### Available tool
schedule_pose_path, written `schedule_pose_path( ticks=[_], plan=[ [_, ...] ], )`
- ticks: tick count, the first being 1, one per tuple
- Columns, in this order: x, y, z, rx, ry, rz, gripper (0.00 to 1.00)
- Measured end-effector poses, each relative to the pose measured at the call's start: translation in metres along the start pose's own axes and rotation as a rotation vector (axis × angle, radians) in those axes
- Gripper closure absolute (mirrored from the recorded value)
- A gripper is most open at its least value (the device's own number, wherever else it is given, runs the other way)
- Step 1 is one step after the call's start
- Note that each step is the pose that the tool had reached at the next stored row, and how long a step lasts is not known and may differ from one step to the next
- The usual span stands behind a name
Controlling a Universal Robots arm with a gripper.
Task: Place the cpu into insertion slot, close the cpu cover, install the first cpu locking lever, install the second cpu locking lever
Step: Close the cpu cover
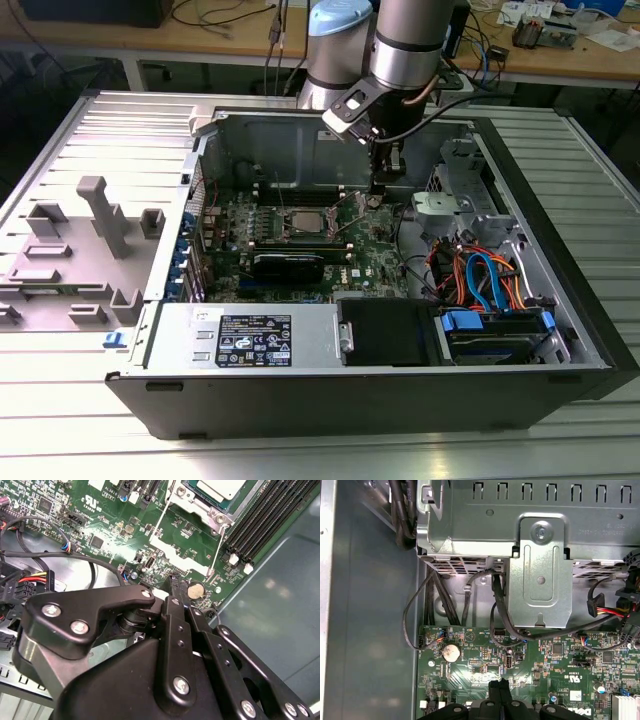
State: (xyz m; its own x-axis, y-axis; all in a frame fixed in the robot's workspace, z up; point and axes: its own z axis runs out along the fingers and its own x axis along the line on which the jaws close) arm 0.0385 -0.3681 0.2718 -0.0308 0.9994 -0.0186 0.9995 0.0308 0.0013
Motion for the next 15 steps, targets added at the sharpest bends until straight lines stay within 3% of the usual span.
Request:
schedule_pose_path(
  ticks=[7,15],
  plan=[
    [-0.0001,0.0049,0.0006,0.0003,-0.0003,0.000,0.89],
    [0.0002,0.0067,0.0183,0.0125,0.0002,0.000,0.89]
  ],
)
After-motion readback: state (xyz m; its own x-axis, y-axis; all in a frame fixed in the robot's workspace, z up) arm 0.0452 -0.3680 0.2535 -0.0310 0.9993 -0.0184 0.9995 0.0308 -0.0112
